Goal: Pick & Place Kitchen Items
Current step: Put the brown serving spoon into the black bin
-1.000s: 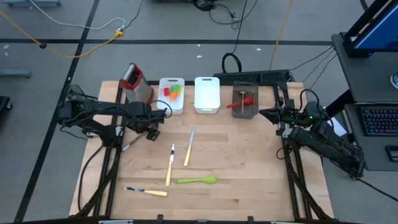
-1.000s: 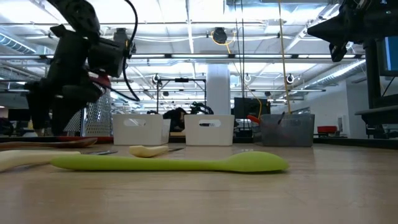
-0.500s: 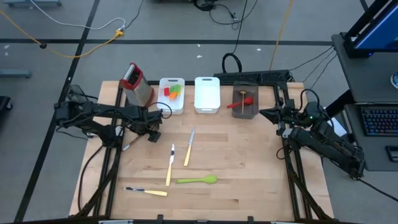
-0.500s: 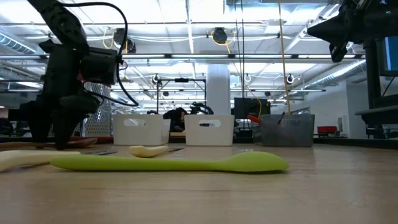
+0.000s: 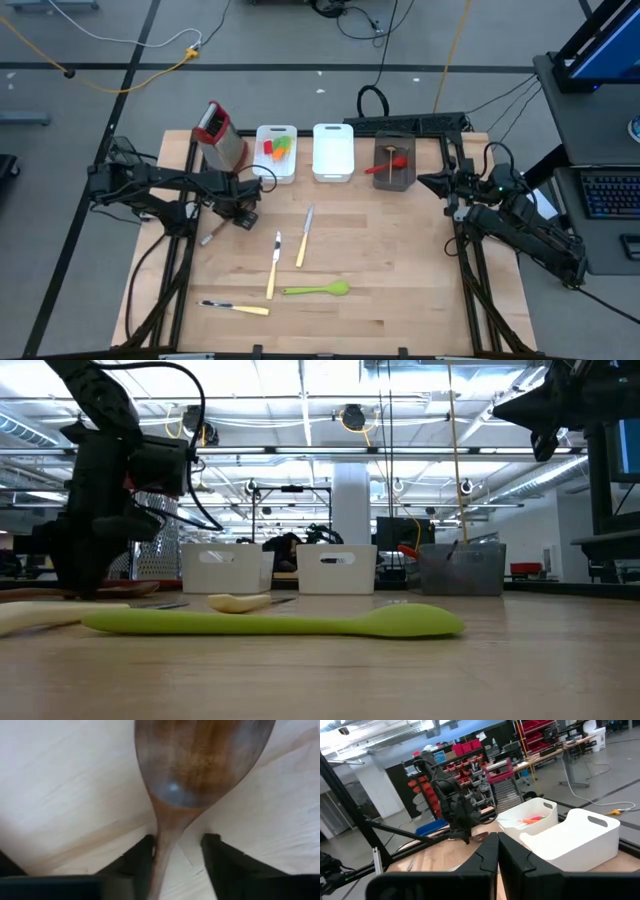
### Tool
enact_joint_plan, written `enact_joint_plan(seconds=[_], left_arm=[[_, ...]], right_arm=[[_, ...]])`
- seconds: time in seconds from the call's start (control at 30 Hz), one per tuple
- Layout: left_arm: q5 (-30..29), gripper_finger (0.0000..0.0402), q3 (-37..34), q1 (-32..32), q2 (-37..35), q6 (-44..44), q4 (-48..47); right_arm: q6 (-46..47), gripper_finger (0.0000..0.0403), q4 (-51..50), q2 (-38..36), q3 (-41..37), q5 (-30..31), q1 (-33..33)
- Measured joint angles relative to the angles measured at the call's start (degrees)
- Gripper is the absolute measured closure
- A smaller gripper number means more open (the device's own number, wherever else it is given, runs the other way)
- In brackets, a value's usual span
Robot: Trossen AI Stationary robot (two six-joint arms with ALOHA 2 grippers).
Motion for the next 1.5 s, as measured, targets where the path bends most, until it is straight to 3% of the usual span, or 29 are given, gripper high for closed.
enact_joint_plan(seconds=[0.23,0.3,0.57,1.07,1.2,1.4,1.5], left_arm=[[-2.0,0.0364,0.0,0.0,0.1,-2.5,-0.6],[-1.9,0.0384,0.1,0.0,0.0,-3.0,-0.6],[-0.9,0.0381,-0.1,0.0,-1.0,-3.1,-0.5],[2.8,0.0384,1.7,0.1,-10.0,-4.5,0.7],[7.2,0.0384,1.7,0.1,-12.5,-5.6,2.8],[11.5,0.0384,1.8,-0.3,-16.2,-10.1,18.2],[11.9,0.0384,1.8,-1.2,-16.9,-13.3,31.5]], right_arm=[[0.0,0.0399,0.0,0.0,0.0,0.0,0.0],[0.0,0.0399,0.0,0.0,0.0,0.0,0.0],[0.0,0.0399,0.2,0.0,0.0,0.0,0.0],[2.2,0.0399,1.3,0.0,0.0,-0.1,0.0],[5.7,0.0399,1.3,0.0,0.0,-0.2,0.0],[13.5,0.0399,3.1,0.0,-1.6,-0.4,0.0],[19.8,0.0399,11.6,0.6,-5.9,-2.9,0.0]])
